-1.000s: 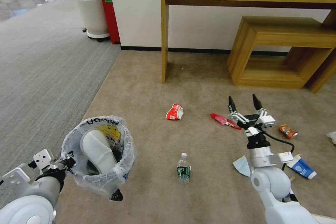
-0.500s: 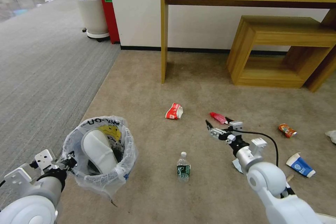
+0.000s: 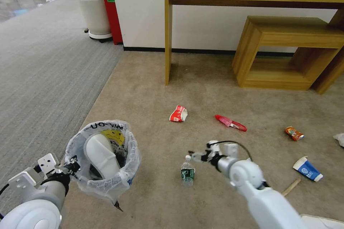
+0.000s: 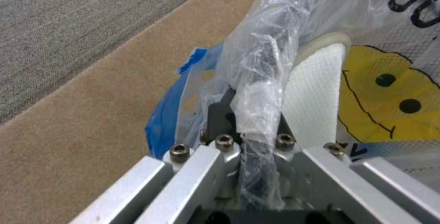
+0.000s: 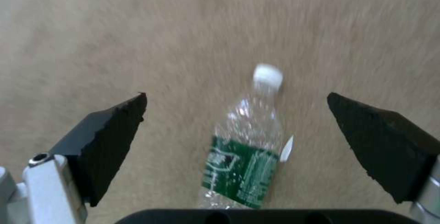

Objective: Pick up the trash bin and place the garbage on the floor into it.

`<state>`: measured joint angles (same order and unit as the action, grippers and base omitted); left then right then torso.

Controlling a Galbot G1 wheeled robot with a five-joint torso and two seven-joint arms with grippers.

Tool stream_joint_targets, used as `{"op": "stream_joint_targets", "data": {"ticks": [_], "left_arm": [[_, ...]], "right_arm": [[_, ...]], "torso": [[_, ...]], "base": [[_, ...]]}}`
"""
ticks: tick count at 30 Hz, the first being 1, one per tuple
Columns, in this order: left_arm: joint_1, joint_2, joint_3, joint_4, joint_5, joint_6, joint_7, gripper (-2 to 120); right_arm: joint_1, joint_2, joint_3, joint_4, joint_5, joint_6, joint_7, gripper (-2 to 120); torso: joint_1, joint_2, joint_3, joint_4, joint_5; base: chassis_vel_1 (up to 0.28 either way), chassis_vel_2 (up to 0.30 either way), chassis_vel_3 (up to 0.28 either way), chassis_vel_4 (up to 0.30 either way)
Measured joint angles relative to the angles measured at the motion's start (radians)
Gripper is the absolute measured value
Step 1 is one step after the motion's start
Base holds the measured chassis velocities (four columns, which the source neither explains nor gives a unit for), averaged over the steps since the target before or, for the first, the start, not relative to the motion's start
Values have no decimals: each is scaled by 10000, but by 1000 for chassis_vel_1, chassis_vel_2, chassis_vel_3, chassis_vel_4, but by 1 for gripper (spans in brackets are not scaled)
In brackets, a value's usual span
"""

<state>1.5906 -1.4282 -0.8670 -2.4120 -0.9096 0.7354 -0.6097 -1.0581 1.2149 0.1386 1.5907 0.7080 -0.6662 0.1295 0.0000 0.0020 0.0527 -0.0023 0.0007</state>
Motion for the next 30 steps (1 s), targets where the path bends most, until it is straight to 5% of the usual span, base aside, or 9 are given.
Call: {"op": "stream_joint_targets", "data": {"ticks": [10,21,30], "left_arm": [[-11,54,41,70,2,0,21,1],[39,32,65,73,0,0,74,1],[124,-28,112,22,78,-1,133,1]], "right_arm": [[416,1142,-29,-2016,-48,-77,156,100],[430,1534,140,-2708,-772,85,22,100],[553,1818,488,-3403,-1207,305,-292,70]], "torso": [[0,0,0,0,-1],[0,0,0,-2,-1],[0,0,0,-2,0]], "base": [[0,0,0,0],[0,0,0,0],[0,0,0,0]]}}
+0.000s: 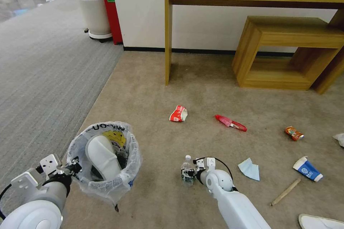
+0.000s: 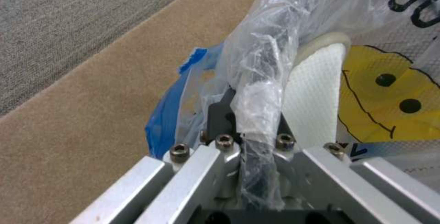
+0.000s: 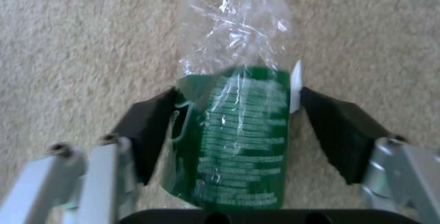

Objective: Pick up the trash bin and place the garbage on the floor into it.

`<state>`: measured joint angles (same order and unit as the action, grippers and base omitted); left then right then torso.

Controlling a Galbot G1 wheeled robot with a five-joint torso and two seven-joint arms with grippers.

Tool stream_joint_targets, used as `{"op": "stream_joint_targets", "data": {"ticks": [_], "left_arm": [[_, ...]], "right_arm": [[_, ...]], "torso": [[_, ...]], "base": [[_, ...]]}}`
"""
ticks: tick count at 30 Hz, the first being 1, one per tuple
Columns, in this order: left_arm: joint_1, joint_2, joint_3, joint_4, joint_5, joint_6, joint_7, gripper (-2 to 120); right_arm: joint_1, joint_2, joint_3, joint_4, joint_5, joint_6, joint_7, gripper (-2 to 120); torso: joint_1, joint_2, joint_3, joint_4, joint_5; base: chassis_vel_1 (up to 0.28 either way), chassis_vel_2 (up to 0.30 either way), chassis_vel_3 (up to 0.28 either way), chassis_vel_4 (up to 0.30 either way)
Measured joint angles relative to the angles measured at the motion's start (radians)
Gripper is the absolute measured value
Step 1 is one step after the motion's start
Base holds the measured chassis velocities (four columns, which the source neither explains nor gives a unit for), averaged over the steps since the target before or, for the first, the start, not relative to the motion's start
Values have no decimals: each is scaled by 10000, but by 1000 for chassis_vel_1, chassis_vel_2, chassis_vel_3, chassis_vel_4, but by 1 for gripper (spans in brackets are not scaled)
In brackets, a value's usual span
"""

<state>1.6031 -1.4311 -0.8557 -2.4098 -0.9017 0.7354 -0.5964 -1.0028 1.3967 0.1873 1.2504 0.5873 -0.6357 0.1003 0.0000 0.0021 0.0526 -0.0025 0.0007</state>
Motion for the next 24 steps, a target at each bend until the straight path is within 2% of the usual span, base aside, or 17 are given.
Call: {"op": "stream_joint_targets", "data": {"ticks": [1,4,6,7,8,9,12,13,14,20,23,24], "left_arm": [[0,0,0,0,0,0,0,1],[49,-19,31,-30,66,0,9,1],[56,-23,33,-34,74,0,10,1],[62,-28,38,-38,81,0,12,1],[69,-38,52,-51,100,0,15,1],[69,-38,52,-51,100,0,15,1],[66,-78,121,-69,170,0,16,1],[66,-78,121,-69,170,0,16,1],[66,-93,153,-70,197,0,16,1],[58,-130,273,-69,296,0,19,1],[48,-206,464,-27,387,0,19,1],[48,-206,464,-27,387,0,19,1]], "right_arm": [[0,0,0,0,0,0,0,70],[27,22,88,-161,-212,154,-122,52],[27,17,94,-172,-243,188,-141,51],[24,9,102,-175,-264,215,-154,47],[0,-9,108,-157,-284,281,-189,39],[0,-9,108,-157,-284,281,-189,39],[-180,-140,100,237,-293,425,-232,24],[-180,-140,100,237,-293,425,-232,24],[-256,-207,84,449,-308,496,-235,18],[-723,-610,8,1717,-214,1083,-397,16],[-1240,-1032,-11,3407,49,2047,-902,16],[-1240,-1032,-11,3407,49,2047,-902,16]], "torso": [[0,0,0,0,0],[-1,2,-2,-2,-3],[-1,2,-1,-2,-3],[-1,2,-1,-2,-2],[0,1,-1,1,0],[0,1,-1,1,0],[0,1,0,3,4],[0,1,0,3,4],[0,1,1,2,4],[0,1,0,2,3],[0,1,0,-1,2],[0,1,0,-1,2]], "base": [[0,0,0,0],[0,0,0,0],[0,0,0,0],[0,0,0,0],[0,0,0,0],[0,0,0,0],[0,0,0,0],[0,0,0,0],[0,0,0,0],[0,0,0,0],[0,0,0,0],[0,0,0,0]]}}
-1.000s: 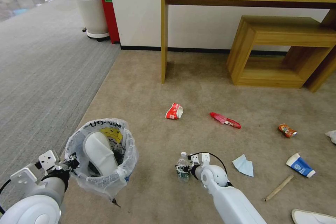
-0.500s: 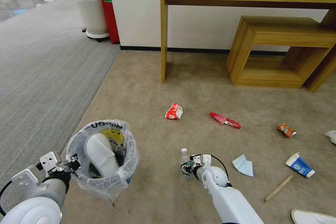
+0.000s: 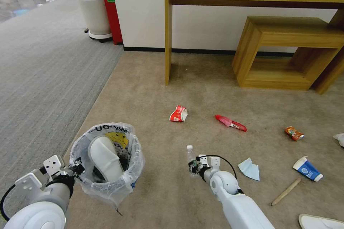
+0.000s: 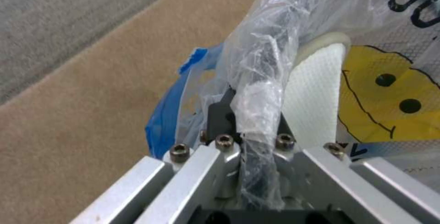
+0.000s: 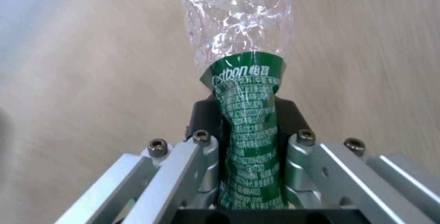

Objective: Pick up the trash bin and place the garbage on the floor into it.

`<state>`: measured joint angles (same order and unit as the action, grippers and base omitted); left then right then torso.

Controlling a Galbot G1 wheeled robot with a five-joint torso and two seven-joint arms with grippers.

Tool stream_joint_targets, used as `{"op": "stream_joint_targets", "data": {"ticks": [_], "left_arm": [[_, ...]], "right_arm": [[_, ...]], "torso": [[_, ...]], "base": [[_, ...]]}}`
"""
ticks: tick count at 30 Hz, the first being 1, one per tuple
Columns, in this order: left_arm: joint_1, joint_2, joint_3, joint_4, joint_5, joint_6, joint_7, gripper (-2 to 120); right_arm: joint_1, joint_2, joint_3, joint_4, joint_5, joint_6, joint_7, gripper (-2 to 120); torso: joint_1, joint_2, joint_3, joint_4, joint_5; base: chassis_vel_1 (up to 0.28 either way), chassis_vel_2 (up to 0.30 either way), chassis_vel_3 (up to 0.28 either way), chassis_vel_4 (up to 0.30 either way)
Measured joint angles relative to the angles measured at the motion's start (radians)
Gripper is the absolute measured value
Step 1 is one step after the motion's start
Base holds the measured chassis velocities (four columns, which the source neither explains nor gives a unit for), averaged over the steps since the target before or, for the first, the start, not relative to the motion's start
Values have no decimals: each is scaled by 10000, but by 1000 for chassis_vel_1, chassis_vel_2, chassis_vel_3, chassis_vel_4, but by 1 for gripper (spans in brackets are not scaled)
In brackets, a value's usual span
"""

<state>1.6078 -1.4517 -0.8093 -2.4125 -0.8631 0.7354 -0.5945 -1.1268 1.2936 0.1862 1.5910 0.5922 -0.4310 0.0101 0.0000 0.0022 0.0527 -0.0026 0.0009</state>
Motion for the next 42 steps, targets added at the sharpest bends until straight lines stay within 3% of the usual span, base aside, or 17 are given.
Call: {"op": "stream_joint_targets", "data": {"ticks": [2,3,5,6,8,9,10,12,13,20,29,42], "left_arm": [[9,-87,188,54,35,0,5,1],[9,-87,188,54,35,0,5,1],[6,-205,415,137,49,0,62,1],[6,-205,415,137,49,0,62,1],[1,-284,574,182,59,0,99,1],[5,-358,718,214,97,0,136,1],[5,-358,718,214,97,0,136,1],[20,-454,919,254,174,0,202,1],[23,-475,963,268,206,0,228,1],[99,-458,972,213,193,-1,361,1],[250,-433,1302,-66,-67,-1,511,1],[312,-323,1310,-192,-83,0,556,1]], "right_arm": [[-195,-193,54,948,112,1217,-1042,16],[-195,-193,54,948,112,1217,-1042,16],[-143,-271,183,1427,257,3303,-3542,16],[-143,-271,183,1427,257,3303,-3542,16],[47,-241,284,1454,528,4582,-5583,16],[206,-204,284,1453,932,5294,-7117,16],[206,-204,284,1453,932,5294,-7117,16],[438,-158,30,1492,1786,5913,-9510,16],[510,-150,-155,1498,2019,5987,-10054,16],[708,-4,-844,989,1543,6072,-10556,16],[1340,214,-1796,40,1534,6052,-10104,16],[1473,202,-1808,-213,1224,5949,-10076,16]], "torso": [[0,-1,0,0,0],[0,-1,0,0,0],[0,0,0,1,0],[0,0,0,1,0],[0,0,-1,2,0],[0,-1,-1,2,-1],[0,-1,-1,2,-1],[0,-1,0,2,-1],[0,-1,-1,1,-1],[0,-2,0,2,-1],[0,-2,0,1,-1],[0,-2,0,1,-1]], "base": [[0,0,0,0],[0,0,0,0],[0,0,0,0],[0,0,0,0],[0,0,0,0],[0,0,0,0],[0,0,0,0],[0,0,0,0],[0,0,0,0],[0,0,0,0],[0,0,0,0],[0,0,0,0]]}}
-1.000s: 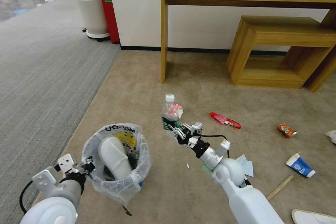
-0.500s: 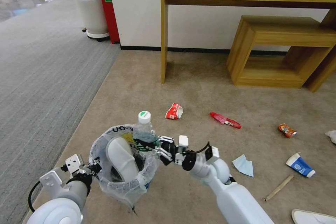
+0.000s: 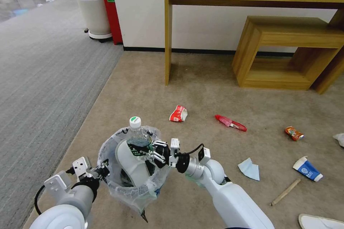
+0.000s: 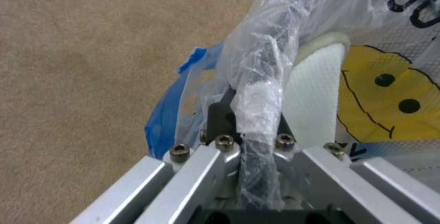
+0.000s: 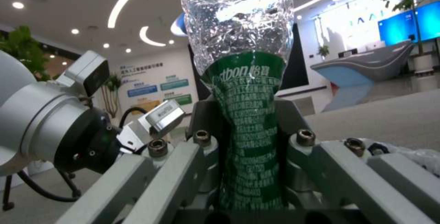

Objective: Pick up the trash bin and place the garbage on the floor into it.

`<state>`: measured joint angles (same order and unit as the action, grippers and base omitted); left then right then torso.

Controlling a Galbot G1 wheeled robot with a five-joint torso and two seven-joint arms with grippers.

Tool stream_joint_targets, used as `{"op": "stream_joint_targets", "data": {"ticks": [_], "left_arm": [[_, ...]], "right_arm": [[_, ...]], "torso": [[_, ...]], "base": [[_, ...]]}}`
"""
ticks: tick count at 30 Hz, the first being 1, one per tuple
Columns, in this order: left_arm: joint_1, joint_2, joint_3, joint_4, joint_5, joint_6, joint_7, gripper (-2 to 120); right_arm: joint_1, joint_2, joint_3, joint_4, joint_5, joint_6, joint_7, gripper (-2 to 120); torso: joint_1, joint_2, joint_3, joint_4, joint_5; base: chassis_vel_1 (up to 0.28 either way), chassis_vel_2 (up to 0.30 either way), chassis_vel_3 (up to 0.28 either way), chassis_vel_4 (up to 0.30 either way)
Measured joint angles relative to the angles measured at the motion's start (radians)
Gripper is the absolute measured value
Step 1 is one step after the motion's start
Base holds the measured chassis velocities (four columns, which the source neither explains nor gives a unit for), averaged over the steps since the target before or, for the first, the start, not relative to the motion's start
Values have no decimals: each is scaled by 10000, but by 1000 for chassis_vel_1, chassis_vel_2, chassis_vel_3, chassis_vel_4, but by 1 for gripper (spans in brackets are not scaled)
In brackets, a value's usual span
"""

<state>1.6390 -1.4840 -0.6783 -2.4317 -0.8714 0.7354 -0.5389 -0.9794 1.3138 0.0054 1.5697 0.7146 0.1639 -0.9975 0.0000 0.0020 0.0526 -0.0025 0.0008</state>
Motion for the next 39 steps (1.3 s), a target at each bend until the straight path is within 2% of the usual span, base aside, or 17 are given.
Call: {"op": "stream_joint_targets", "data": {"ticks": [8,19,23,26,28,30,32,34,35,36,39], "left_arm": [[-9,-6,51,18,8,0,8,1],[6,-13,61,18,35,0,18,1],[10,-36,103,19,54,0,18,1],[10,-50,125,19,60,0,18,1],[11,-62,147,19,64,0,18,1],[10,-63,149,19,64,0,17,1],[8,-65,149,19,68,0,18,1],[7,-66,149,18,68,0,18,1],[2,-65,145,17,68,0,18,1],[2,-65,145,17,68,0,18,1],[0,-68,143,18,68,0,18,1]], "right_arm": [[-70,-36,256,110,-404,-135,-4,16],[-154,-40,324,80,-287,-33,78,16],[-213,-57,348,91,-64,35,206,8],[-214,-88,365,94,-44,95,221,9],[-210,-114,366,97,-22,126,262,20],[-207,-114,367,98,-15,130,266,22],[-196,-114,359,98,-10,152,269,32],[-190,-114,353,97,-12,162,269,35],[-184,-113,342,86,-21,174,267,43],[-184,-113,342,86,-21,174,267,43],[-169,-107,332,43,-34,200,241,59]], "torso": [[0,0,0,0,0],[0,0,0,0,0],[0,0,0,0,0],[0,0,0,0,0],[0,0,0,0,0],[0,1,0,0,0],[0,0,0,0,0],[0,0,0,0,0],[0,0,0,0,0],[0,0,0,0,0],[0,0,0,0,0]], "base": [[0,0,0,0],[0,0,0,0],[0,0,0,0],[0,0,0,0],[0,0,0,0],[0,0,0,0],[0,0,0,0],[0,0,0,0],[0,0,0,0],[0,0,0,0],[0,0,0,0]]}}
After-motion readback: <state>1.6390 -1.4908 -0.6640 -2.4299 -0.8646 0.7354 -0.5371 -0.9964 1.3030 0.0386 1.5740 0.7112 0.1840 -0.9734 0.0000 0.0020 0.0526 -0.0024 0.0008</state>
